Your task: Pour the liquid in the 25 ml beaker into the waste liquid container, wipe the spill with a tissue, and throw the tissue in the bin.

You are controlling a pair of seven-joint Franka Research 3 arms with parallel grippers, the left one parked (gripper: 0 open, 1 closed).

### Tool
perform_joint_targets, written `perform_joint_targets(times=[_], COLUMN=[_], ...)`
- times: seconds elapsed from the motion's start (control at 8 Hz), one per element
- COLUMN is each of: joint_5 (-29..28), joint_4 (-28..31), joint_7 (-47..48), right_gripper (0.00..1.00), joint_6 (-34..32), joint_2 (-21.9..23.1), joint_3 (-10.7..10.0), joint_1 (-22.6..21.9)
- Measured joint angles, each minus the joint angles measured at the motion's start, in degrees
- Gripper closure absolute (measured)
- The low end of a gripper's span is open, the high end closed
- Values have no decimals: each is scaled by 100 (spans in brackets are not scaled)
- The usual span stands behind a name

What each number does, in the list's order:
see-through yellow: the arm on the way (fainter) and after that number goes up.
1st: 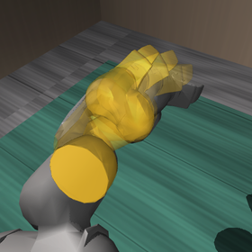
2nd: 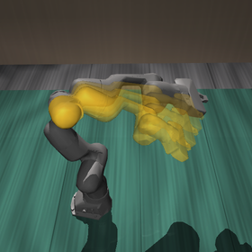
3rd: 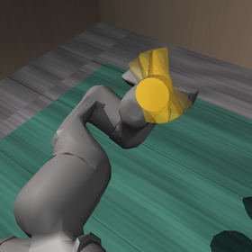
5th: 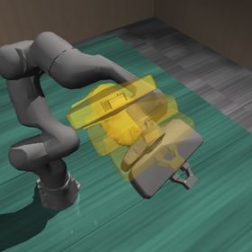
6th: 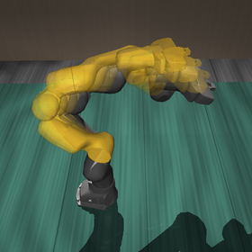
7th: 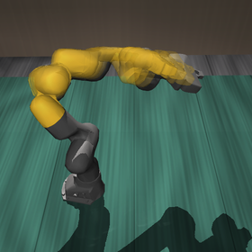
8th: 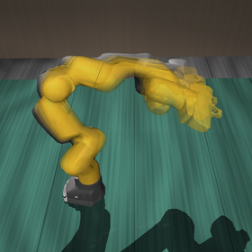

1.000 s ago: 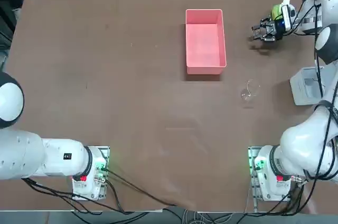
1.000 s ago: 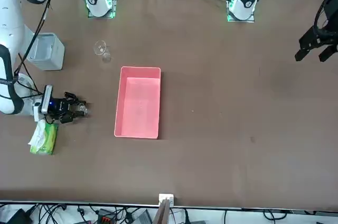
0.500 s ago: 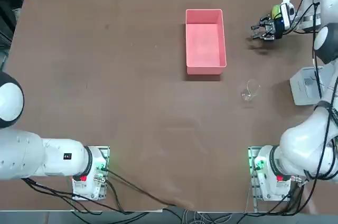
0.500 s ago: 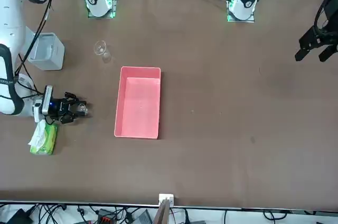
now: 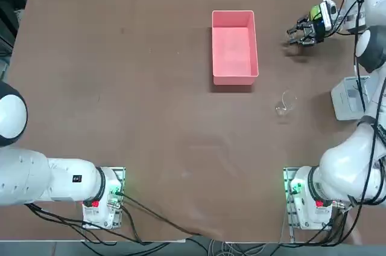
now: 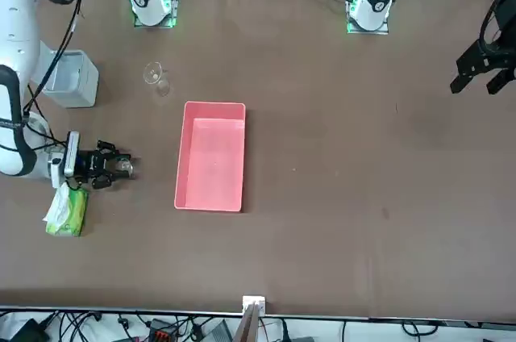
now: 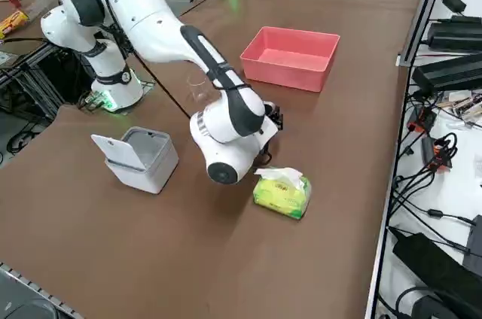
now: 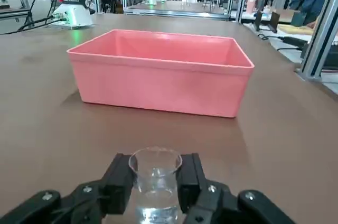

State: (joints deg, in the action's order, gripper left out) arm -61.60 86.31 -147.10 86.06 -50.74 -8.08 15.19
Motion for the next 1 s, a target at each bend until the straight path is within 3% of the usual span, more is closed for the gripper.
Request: perform_joint_targets(times=[0.38, 1.0], joint_5=[0, 0], joint_4=[103, 294], joint_7=[74, 287], right_gripper=[53, 53], joint_6=[43, 260], joint_2=[101, 350], joint_3=[-163, -254], joint_1=[-205, -398])
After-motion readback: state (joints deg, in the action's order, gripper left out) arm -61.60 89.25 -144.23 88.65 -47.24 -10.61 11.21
